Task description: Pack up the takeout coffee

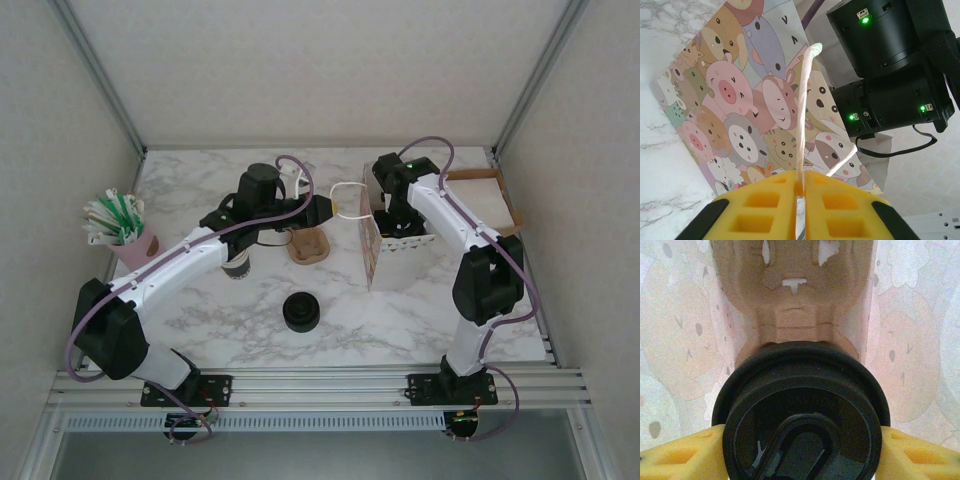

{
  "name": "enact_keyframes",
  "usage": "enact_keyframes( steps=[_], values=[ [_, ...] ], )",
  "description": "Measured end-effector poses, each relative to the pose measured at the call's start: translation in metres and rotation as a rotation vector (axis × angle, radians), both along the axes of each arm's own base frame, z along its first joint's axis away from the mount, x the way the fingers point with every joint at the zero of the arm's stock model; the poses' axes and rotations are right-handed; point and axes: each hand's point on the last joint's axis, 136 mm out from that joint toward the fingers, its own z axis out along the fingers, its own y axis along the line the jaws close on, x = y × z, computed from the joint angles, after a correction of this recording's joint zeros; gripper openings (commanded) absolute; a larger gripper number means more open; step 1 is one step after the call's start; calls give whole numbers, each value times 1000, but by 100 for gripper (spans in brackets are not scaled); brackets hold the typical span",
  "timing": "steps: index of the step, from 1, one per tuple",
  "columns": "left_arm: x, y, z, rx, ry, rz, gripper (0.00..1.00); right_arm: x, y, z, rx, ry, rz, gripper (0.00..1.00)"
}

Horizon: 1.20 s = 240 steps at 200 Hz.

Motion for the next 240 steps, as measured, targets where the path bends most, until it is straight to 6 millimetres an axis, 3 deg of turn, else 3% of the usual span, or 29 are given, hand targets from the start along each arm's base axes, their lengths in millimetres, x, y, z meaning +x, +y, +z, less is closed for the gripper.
enact_keyframes(
  steps=[240],
  values=[
    [1,1,0,3,-1,7,14,-1,0,-2,1,3,0,67]
  ],
)
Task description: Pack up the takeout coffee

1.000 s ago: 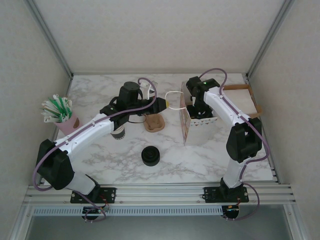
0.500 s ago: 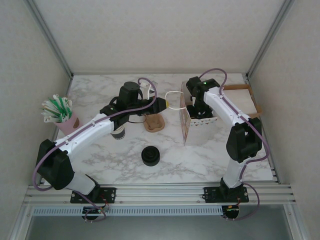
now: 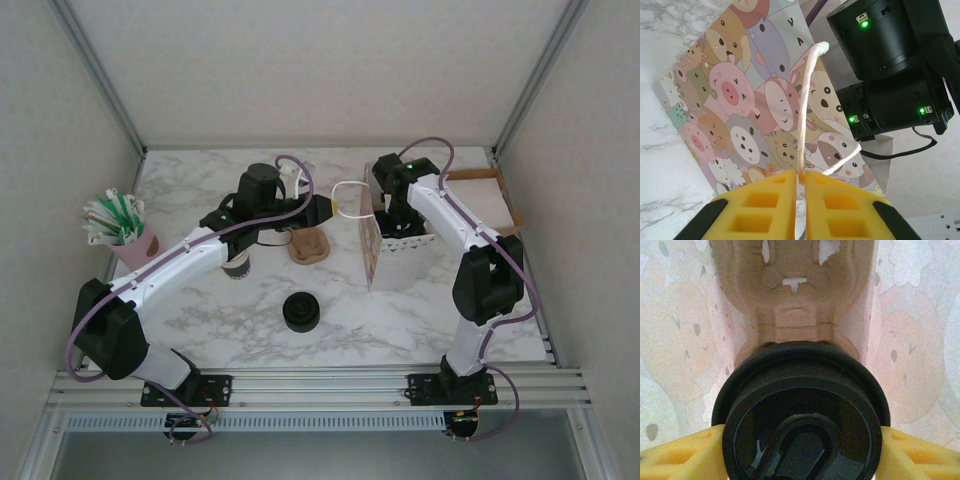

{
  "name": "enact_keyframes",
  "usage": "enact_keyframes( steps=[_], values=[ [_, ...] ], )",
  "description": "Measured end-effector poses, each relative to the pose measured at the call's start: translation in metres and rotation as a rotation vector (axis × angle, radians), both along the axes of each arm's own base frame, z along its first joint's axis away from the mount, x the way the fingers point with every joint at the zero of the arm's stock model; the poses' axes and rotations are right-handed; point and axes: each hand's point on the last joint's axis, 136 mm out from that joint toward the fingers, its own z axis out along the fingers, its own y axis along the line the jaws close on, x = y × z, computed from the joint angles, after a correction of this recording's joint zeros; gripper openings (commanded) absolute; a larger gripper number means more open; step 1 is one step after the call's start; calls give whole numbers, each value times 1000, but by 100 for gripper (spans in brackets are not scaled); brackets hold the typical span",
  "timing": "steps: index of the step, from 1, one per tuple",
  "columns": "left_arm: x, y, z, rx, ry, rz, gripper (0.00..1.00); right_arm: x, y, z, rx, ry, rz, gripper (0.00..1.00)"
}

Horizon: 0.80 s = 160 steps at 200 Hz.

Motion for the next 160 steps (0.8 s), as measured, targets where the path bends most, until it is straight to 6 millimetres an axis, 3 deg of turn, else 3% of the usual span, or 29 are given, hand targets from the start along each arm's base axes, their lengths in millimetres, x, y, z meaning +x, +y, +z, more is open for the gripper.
enact_keyframes(
  steps=[51,160],
  values=[
    [0,0,0,0,0,0,21,0,0,0,1,-1,0,71],
    [0,0,0,0,0,0,26,0,0,1,0,0,0,78]
  ],
)
